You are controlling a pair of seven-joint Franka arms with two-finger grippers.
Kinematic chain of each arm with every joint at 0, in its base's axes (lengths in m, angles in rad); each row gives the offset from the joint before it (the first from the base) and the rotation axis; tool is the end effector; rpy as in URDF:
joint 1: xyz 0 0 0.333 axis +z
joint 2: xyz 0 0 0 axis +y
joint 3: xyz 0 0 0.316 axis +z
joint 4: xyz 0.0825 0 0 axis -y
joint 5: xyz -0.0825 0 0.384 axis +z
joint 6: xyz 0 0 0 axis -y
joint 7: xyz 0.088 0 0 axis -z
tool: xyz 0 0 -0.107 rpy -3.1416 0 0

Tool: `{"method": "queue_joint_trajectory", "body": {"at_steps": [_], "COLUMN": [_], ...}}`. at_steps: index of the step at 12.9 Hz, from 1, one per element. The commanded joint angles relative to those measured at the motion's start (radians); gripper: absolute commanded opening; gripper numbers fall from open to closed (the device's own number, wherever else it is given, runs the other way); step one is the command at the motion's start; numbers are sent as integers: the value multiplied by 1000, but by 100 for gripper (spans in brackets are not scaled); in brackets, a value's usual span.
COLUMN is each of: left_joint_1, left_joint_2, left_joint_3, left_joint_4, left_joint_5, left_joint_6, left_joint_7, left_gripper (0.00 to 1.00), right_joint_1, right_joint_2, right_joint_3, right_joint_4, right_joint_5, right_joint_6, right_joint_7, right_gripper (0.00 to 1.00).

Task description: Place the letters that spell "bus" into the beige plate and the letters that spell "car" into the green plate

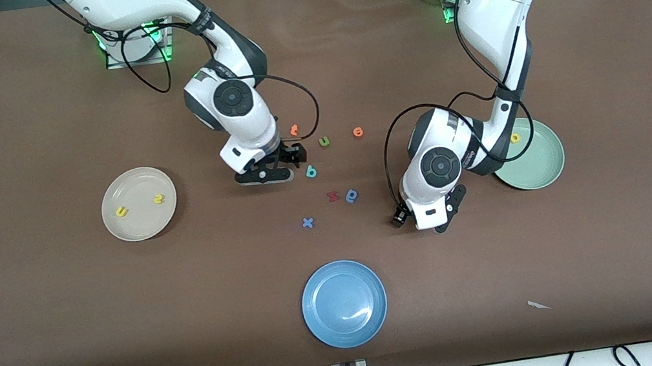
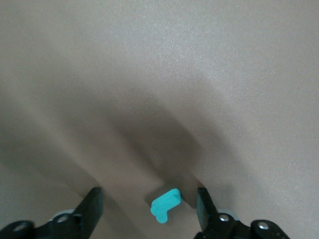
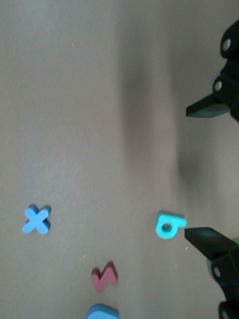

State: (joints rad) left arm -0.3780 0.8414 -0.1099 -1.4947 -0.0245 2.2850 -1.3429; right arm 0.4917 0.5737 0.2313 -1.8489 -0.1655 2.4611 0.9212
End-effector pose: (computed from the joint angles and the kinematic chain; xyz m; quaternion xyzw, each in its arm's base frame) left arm 0.6305 -0.3214 0.1669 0.8977 0.4370 -0.0542 0.0121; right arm 0.4932 0.4224 0.2243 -0.9980 0.0558 -0.0140 0.0269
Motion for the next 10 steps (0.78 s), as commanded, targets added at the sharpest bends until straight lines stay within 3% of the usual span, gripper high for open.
{"method": "queue_joint_trajectory", "body": {"at_steps": [1, 5, 10], "left_joint_1": [-13, -12, -9], "left_joint_2": [16, 21, 19], "left_joint_3": [12, 12, 12], "left_joint_4": [28, 28, 28], "left_joint_5": [11, 11, 11], "left_joint_6": [-12, -12, -12], "left_joint_7": [-16, -16, -15], "left_gripper": [59, 38, 4], "right_joint_1": [68, 134, 179], "right_joint_2": [87, 153, 210], "right_joint_3": [-38, -82, -110], "right_joint_4": [118, 192, 237], "right_joint_5": [-37, -37, -49], "right_joint_6": [-39, -39, -39], "right_joint_7": [85, 140, 180], "right_gripper": [98, 97, 94]}}
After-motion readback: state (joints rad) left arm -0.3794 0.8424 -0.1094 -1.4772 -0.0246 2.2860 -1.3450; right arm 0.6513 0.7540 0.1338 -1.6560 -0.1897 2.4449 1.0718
